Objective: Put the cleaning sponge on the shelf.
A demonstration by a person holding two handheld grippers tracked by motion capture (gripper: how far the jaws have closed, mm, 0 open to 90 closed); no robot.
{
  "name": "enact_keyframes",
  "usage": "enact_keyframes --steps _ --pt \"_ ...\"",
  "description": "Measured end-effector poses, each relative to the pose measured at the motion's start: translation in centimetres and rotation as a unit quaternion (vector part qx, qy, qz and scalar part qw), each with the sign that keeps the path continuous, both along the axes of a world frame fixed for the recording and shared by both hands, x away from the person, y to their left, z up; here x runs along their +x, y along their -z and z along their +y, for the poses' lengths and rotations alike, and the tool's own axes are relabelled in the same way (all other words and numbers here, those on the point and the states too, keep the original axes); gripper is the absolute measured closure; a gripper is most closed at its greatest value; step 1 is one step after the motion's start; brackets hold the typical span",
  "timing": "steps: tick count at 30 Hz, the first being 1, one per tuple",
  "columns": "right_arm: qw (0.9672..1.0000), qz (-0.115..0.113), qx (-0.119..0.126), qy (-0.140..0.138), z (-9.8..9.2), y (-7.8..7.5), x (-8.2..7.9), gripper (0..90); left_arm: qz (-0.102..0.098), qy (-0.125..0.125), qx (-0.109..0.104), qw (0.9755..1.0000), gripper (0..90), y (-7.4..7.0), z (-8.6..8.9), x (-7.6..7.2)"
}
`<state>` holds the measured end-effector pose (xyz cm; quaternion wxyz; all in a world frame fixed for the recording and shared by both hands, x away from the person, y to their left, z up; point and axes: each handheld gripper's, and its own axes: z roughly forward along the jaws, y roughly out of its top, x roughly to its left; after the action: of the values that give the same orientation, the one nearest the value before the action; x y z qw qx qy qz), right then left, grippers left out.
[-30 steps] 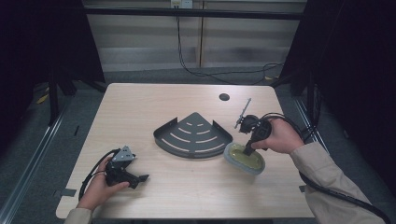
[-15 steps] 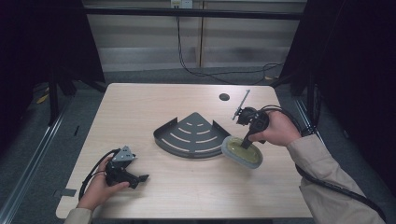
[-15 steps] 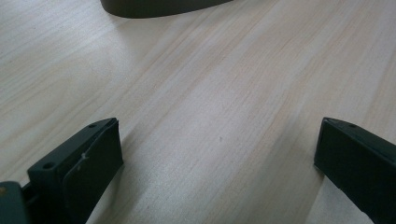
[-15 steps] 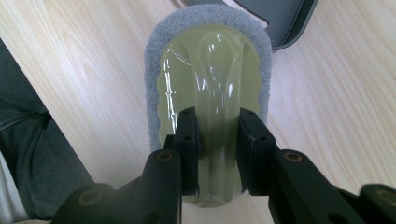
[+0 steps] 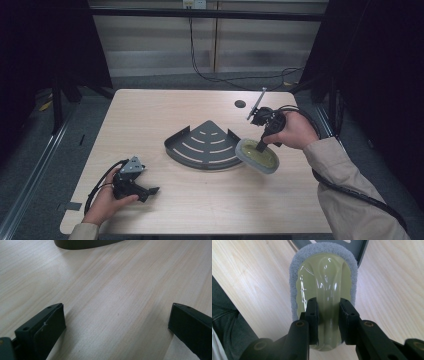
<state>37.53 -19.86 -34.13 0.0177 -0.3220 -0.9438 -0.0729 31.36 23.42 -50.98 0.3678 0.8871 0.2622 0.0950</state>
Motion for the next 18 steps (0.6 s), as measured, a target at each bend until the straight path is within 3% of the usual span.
enact_keyframes --steps 18 --pt "0.9994 -0.007 -0.003 0.035 1.1 -0.8 2.6 72.1 0.000 0.001 0.000 1.0000 0.5 0.0 0.0 0.0"
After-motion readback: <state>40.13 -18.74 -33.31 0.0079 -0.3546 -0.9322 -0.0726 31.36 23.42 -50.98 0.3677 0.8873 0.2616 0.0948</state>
